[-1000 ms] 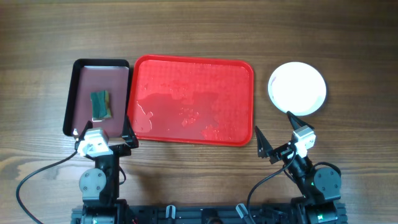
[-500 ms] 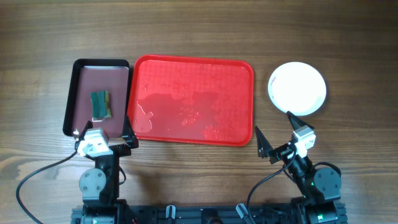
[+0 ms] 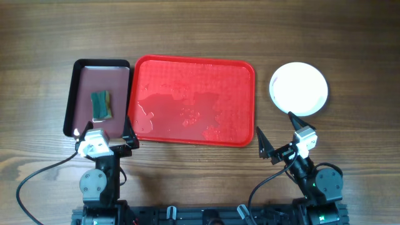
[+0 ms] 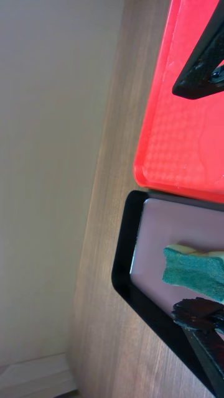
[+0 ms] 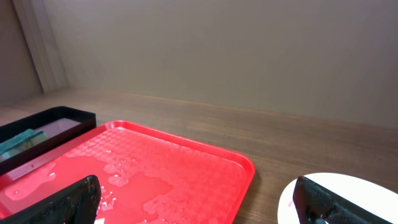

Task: Clean dirty plates on tray and stack at the side

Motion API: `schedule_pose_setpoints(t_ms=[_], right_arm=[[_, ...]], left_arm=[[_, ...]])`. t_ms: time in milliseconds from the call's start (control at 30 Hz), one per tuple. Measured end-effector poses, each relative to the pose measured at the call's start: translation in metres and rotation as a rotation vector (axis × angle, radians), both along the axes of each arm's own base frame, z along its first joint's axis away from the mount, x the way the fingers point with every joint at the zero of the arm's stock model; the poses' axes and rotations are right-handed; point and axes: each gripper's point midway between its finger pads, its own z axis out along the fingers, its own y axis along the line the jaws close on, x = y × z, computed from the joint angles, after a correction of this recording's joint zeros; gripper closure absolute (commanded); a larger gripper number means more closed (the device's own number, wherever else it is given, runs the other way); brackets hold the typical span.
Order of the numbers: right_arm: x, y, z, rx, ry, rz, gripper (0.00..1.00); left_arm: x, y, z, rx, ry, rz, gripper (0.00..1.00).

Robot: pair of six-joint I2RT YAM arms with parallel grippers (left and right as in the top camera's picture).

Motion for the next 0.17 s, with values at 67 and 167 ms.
schedule_pose_setpoints(t_ms=[67,167], right_arm=[[0.0000,0.0000,0.0000,0.000,0.000,0.000,0.00],[0.0000,0.0000,0.0001,0.000,0.000,0.000,0.00]], left_arm=[[0.0000,0.0000,0.0000,0.000,0.000,0.000,0.00],[0.0000,0.0000,0.0000,0.000,0.000,0.000,0.00]])
